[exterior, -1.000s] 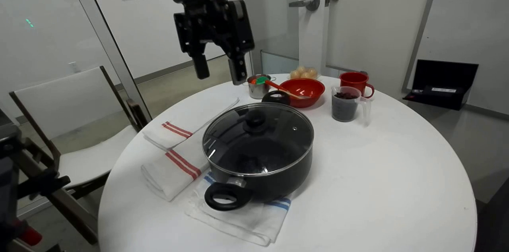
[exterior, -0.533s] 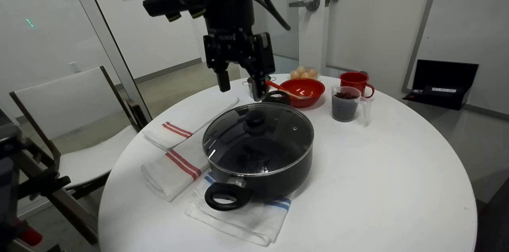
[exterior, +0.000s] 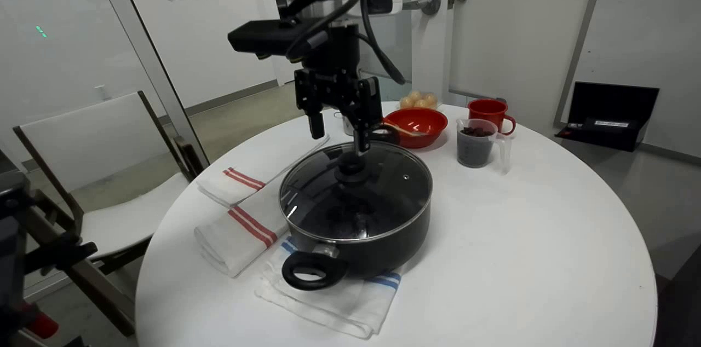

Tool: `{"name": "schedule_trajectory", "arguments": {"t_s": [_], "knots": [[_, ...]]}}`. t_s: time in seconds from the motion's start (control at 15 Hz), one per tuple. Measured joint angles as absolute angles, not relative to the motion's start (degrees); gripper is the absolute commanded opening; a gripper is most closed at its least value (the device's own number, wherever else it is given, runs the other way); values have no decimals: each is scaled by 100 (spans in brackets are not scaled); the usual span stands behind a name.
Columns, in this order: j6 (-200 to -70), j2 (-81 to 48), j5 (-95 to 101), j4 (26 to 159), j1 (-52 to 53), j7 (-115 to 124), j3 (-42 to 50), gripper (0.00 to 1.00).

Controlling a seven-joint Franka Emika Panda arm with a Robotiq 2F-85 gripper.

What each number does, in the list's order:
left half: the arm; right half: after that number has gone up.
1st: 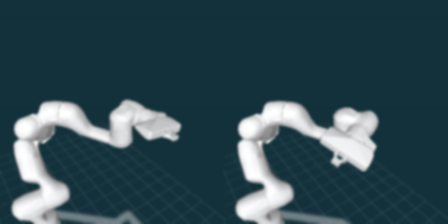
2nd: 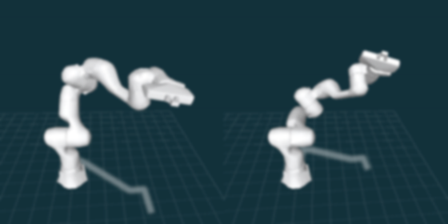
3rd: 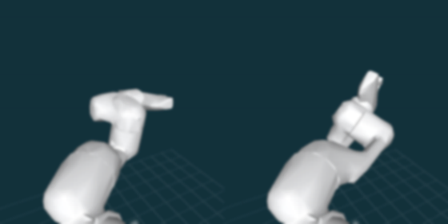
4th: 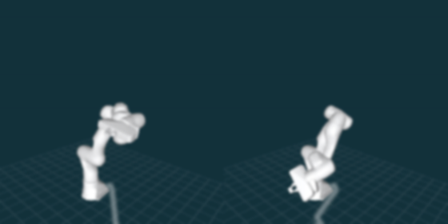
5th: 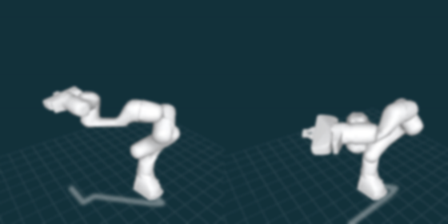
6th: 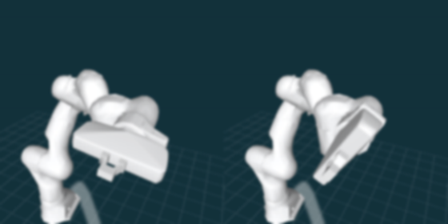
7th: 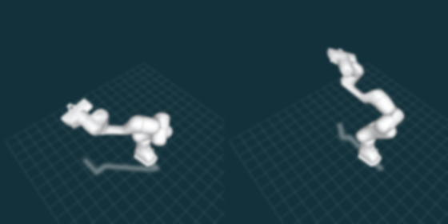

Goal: Put the lid on the towel

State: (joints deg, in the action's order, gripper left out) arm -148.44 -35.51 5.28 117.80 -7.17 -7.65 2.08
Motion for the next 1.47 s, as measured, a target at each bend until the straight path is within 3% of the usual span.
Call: {"name": "schedule_trajectory", "arguments": {"t_s": [0.6,0.67,0.73,1.13,1.47], "knots": [[-14828,-4162,458,11308,-845,-884,119,100],[-14827,-4198,458,11270,-852,-888,118,90],[-14827,-4230,458,11236,-857,-891,118,74],[-14826,-4302,458,11135,-869,-931,108,29],[-14809,-4278,453,11118,-891,-935,88,25]]}}
